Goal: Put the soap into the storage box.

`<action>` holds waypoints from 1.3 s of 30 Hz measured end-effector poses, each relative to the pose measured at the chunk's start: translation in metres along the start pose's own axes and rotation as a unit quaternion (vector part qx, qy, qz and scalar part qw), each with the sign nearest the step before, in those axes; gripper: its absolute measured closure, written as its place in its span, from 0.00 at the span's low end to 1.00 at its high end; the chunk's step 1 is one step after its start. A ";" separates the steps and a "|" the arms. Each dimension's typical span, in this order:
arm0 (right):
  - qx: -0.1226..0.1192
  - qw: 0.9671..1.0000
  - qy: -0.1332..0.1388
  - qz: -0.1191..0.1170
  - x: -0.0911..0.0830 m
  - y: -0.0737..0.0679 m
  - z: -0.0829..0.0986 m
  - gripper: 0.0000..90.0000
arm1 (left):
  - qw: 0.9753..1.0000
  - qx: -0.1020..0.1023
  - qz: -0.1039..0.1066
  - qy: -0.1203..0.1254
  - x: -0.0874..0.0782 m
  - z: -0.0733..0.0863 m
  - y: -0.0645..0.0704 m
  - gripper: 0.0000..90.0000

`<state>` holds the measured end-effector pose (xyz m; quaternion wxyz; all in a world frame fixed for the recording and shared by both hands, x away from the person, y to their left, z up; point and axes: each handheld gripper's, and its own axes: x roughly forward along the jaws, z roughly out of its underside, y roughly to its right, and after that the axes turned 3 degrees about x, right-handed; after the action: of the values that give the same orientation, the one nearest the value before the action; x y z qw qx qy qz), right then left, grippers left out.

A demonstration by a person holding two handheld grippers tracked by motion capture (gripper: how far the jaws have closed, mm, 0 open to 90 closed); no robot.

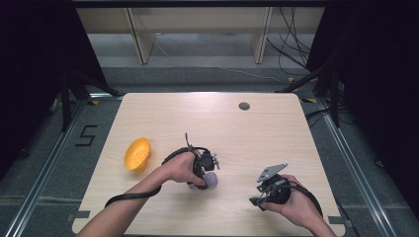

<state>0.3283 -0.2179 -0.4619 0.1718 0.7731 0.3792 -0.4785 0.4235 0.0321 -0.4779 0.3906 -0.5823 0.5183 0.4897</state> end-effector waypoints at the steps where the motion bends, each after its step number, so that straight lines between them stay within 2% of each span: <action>1: 0.000 1.000 0.000 0.000 0.000 0.000 0.000 0.52 | 1.000 -0.003 0.001 0.002 0.000 0.000 0.000 0.55; 3: 0.000 1.000 0.000 -0.001 0.000 0.000 0.000 0.52 | 1.000 -0.007 0.003 0.005 0.000 0.001 -0.001 0.55; 4: 0.003 1.000 0.000 0.001 0.000 0.000 0.000 0.52 | 1.000 -0.020 0.008 0.006 0.000 0.002 0.000 0.55; 5: 0.003 1.000 0.000 0.001 0.000 0.000 0.000 0.52 | 1.000 -0.015 0.004 0.006 -0.001 0.002 -0.001 0.55; 6: 0.001 1.000 0.003 0.000 0.000 0.000 0.000 0.52 | 1.000 -0.028 0.006 0.009 -0.002 0.002 0.000 0.55; 7: 0.015 1.000 -0.002 -0.004 -0.001 -0.001 0.000 0.52 | 1.000 -0.025 0.001 0.012 -0.004 0.002 -0.001 0.55; 8: 0.007 1.000 0.002 -0.003 -0.002 0.000 0.001 0.52 | 0.999 -0.036 -0.002 0.021 -0.008 0.002 -0.001 0.55; 9: 0.007 1.000 0.002 -0.003 -0.002 0.000 0.001 0.52 | 0.999 -0.036 -0.002 0.021 -0.008 0.002 -0.001 0.55; 10: 0.009 1.000 0.013 0.006 -0.002 0.001 0.001 0.52 | 0.999 -0.043 -0.003 0.026 -0.010 0.003 0.000 0.55; 12: 0.011 1.000 0.012 0.008 -0.004 0.002 0.001 0.52 | 0.997 -0.066 -0.001 0.041 -0.014 0.004 0.002 0.55; 14: 0.009 1.000 0.015 0.012 -0.004 0.003 0.001 0.52 | 0.996 -0.077 0.003 0.048 -0.016 0.006 0.004 0.55; 17: 0.020 0.999 0.020 0.015 -0.003 0.000 0.001 0.52 | 0.994 -0.095 0.002 0.062 -0.017 0.011 0.007 0.55; 18: 0.011 1.000 0.020 0.016 -0.005 0.002 0.001 0.52 | 0.990 -0.114 0.002 0.077 -0.017 0.012 0.009 0.55; 20: 0.017 1.000 0.018 0.013 -0.005 0.001 0.001 0.52 | 0.989 -0.122 0.003 0.085 -0.021 0.015 0.010 0.55; 22: 0.014 1.000 0.019 0.011 -0.005 0.003 0.000 0.52 | 0.985 -0.139 0.002 0.099 -0.025 0.017 0.014 0.55; 23: 0.014 1.000 0.019 0.011 -0.005 0.003 0.000 0.52 | 0.985 -0.139 0.002 0.099 -0.025 0.017 0.014 0.55; 25: 0.017 0.999 0.021 0.017 -0.005 0.002 0.000 0.52 | 0.981 -0.162 -0.010 0.109 -0.027 0.019 0.016 0.55; 26: 0.011 1.000 0.023 0.016 -0.005 0.003 0.001 0.52 | 0.979 -0.167 -0.021 0.112 -0.027 0.020 0.017 0.55; 28: 0.022 0.999 0.018 0.015 -0.006 0.002 0.001 0.52 | 0.976 -0.179 -0.037 0.118 -0.029 0.022 0.019 0.55; 29: 0.022 0.999 0.026 0.013 -0.006 0.002 0.001 0.52 | 0.968 -0.203 -0.038 0.141 -0.030 0.024 0.020 0.55; 30: 0.022 0.999 0.027 0.013 -0.006 0.003 0.001 0.52 | 0.962 -0.220 -0.039 0.157 -0.029 0.025 0.022 0.55; 31: 0.022 0.999 0.028 0.013 -0.006 0.003 0.002 0.52 | 0.959 -0.232 -0.034 0.162 -0.030 0.026 0.022 0.55; 32: 0.026 0.999 0.022 0.020 -0.007 0.002 0.001 0.52 | 0.956 -0.237 -0.039 0.166 -0.032 0.028 0.022 0.55; 33: 0.026 0.999 0.022 0.020 -0.007 0.002 0.001 0.52 | 0.956 -0.237 -0.039 0.166 -0.032 0.028 0.022 0.55; 34: 0.025 0.999 0.025 0.020 -0.007 0.002 0.001 0.52 | 0.953 -0.248 -0.040 0.169 -0.035 0.031 0.023 0.55; 35: 0.025 0.999 0.025 0.020 -0.007 0.002 0.001 0.52 | 0.953 -0.248 -0.040 0.169 -0.035 0.031 0.023 0.55; 36: 0.036 0.999 0.030 0.025 -0.006 0.001 0.001 0.52 | 0.952 -0.248 -0.043 0.172 -0.037 0.034 0.023 0.55; 37: 0.036 0.999 0.030 0.025 -0.006 0.001 0.001 0.52 | 0.952 -0.248 -0.046 0.175 -0.037 0.035 0.023 0.55; 38: 0.027 0.999 0.027 0.022 -0.008 0.003 0.001 0.52 | 0.950 -0.255 -0.045 0.175 -0.038 0.038 0.024 0.55; 39: 0.025 0.999 0.031 0.024 -0.008 0.003 0.001 0.52 | 0.950 -0.252 -0.048 0.176 -0.039 0.040 0.023 0.55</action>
<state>0.3280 -0.2243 -0.4561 0.1519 0.8003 0.3537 -0.4597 0.3946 0.0750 -0.4474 0.1572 -0.7630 0.4096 0.4748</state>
